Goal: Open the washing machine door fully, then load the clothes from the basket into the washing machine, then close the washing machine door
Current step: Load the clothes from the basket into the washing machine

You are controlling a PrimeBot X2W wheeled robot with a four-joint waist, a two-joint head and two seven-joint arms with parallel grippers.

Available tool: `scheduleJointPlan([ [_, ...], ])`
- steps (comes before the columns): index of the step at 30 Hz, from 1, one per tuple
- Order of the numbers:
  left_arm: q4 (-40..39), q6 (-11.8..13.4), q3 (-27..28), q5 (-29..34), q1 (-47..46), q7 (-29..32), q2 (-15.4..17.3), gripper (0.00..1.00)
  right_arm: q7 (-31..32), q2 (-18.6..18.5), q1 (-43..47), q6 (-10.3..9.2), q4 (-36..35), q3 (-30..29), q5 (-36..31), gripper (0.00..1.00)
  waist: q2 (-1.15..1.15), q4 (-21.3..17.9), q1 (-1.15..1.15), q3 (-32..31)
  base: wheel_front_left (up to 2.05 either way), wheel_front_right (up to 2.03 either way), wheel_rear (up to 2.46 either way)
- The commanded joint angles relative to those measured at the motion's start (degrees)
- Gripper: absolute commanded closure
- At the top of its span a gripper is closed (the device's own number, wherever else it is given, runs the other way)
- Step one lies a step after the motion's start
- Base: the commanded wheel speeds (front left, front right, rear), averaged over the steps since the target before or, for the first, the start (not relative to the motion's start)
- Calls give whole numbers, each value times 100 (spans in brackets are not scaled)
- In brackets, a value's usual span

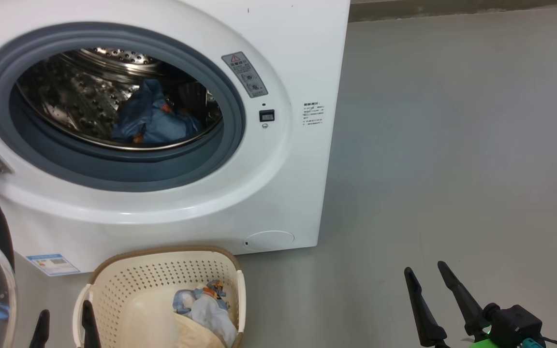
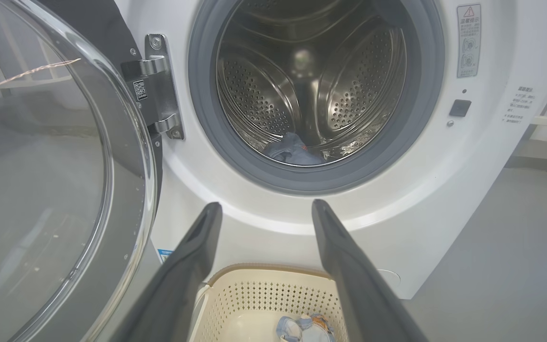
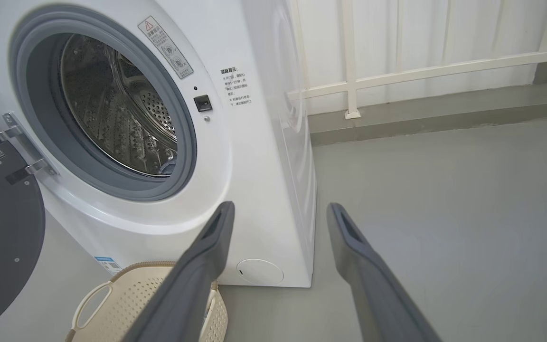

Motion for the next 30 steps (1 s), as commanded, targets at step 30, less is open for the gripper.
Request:
scheduleJointPlan([
  [30,145,-332,258,162,-1142,-37,-129,0,-28,-26,-689,8,-360,102,101,0,0,100,0,1222,0,0,0],
])
